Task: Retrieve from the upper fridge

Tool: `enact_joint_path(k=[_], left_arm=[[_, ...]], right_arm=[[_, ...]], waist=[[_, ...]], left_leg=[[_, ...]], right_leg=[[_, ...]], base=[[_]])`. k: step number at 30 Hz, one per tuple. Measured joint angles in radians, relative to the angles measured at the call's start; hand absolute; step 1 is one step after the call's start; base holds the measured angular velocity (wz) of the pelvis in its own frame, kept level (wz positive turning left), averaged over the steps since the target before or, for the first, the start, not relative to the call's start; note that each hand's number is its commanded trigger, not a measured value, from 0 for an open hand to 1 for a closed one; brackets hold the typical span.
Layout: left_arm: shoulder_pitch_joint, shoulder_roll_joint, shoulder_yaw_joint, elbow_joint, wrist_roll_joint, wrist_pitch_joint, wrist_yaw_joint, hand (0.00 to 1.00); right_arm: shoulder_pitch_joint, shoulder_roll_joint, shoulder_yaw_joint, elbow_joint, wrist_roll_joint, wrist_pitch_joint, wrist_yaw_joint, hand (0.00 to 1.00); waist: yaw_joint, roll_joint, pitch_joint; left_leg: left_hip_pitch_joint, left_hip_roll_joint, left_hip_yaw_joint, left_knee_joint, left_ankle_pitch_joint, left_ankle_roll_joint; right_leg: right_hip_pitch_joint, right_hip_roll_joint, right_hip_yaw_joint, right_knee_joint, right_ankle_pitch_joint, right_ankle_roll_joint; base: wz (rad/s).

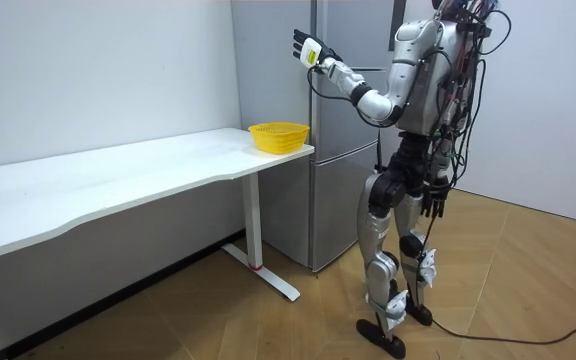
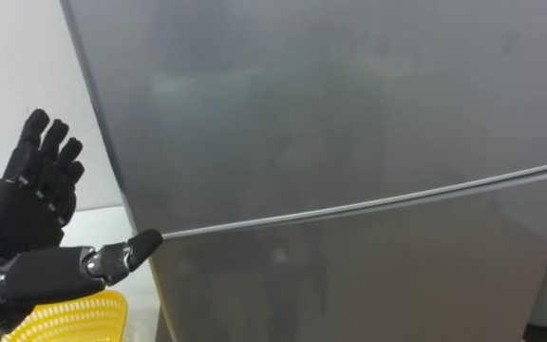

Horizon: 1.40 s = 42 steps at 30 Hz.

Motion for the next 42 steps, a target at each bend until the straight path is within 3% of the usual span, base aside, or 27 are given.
enact_joint_path(k=[12, 27, 35, 39, 42], left_arm=[[0.0, 0.0, -0.001, -0.001, -0.082, 0.023, -0.075, 0.0], [-0.021, 0.0, -0.001, -0.004, -0.126, 0.037, -0.082, 0.0], [-0.032, 0.0, -0.001, -0.023, -0.125, 0.037, -0.108, 0.0], [-0.038, 0.001, -0.01, -0.079, -0.125, 0.037, -0.144, 0.0], [-0.047, 0.003, -0.017, -0.095, -0.151, 0.035, -0.176, 0.0]], right_arm=[[-0.002, 0.0, 0.001, -0.001, -0.015, 0.013, 0.0, 0.0], [-0.001, 0.0, 0.001, -0.004, -0.017, 0.022, -0.008, 0.0], [-0.001, 0.0, 0.0, -0.004, -0.034, 0.021, -0.003, 0.0], [0.012, -0.001, 0.0, -0.008, -0.054, 0.015, 0.003, 0.0], [0.015, -0.003, 0.0, -0.013, -0.056, 0.008, 0.007, 0.0]], waist=[[0.0, 0.004, -0.0035], [0.002, -0.008, 0.0024], [0.001, -0.004, -0.0064], [0.002, -0.013, -0.0101], [0.003, -0.012, -0.0097]], left_leg=[[-0.013, 0.0, -0.001, 0.001, 0.0, 0.0], [-0.018, 0.0, 0.001, -0.001, 0.0, 0.0], [-0.027, 0.0, 0.002, 0.0, 0.0, 0.0], [-0.029, 0.0, 0.001, 0.0, 0.0, 0.0], [-0.026, 0.0, 0.0, -0.001, 0.0, 0.0]], right_leg=[[-0.009, 0.0, -0.001, -0.004, 0.0, 0.0], [-0.018, 0.001, 0.003, -0.002, 0.0, 0.0], [-0.025, 0.001, 0.002, -0.004, 0.0, 0.0], [-0.026, 0.0, 0.0, -0.004, 0.0, 0.0], [-0.017, 0.0, 0.001, -0.005, 0.0, 0.0]], base=[[0.0], [0.0], [0.0], [0.0], [0.0]])
